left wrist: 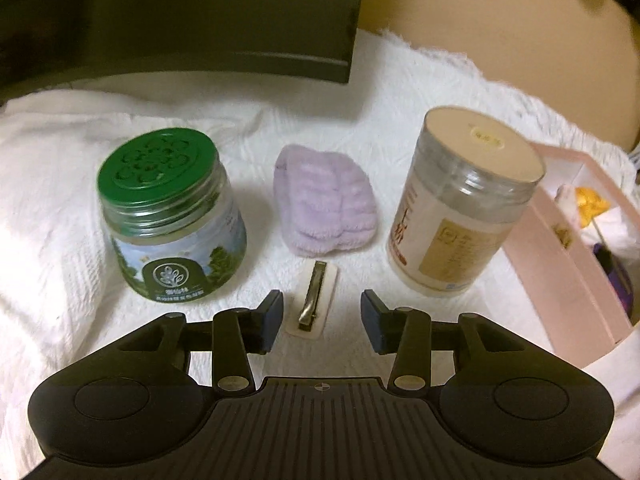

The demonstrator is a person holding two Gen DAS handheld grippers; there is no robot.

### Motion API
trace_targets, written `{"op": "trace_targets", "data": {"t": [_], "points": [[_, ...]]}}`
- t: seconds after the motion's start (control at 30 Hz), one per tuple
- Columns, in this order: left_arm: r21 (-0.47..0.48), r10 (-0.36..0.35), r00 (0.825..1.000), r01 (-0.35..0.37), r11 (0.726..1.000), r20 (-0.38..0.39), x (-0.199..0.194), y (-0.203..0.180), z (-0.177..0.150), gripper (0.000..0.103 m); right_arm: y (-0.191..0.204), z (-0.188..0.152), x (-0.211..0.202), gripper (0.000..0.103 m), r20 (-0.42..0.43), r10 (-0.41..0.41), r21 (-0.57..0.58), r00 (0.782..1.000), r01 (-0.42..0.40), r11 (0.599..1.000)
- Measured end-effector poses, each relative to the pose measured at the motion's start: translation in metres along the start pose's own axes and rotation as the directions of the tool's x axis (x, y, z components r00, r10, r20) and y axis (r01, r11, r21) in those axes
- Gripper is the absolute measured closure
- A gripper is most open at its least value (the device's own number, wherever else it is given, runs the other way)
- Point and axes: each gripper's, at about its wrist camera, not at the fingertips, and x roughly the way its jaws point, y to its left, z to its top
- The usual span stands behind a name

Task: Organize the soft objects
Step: 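Grasp the small metal clip on the towel with the left gripper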

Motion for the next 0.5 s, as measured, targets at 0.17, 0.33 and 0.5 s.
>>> {"op": "trace_targets", "data": {"t": [0.17,0.33,0.5], "points": [[0.042,0.003,1.0,-0.003,0.999,-0.016,0.01,-0.001,0.003,0.062,0.007,-0.008,-0.009,0.071,0.001,-0.033,-0.007,0.999,0.033,0.999],[0.106,0.02,1.0,-0.019,0.994,-0.012,0.012,-0.011,0.003,0.06,0.007,-0.013,-0.017,0.071,0.008,-0.057,0.014,0.998,0.057,0.998],[0.074,0.0,1.0,0.001,0.997,-0.011,0.008,-0.007,0.0,0.08,0.011,-0.008,-0.023,0.071,0.02,-0.056,-0.001,0.998,0.056,0.998]]}}
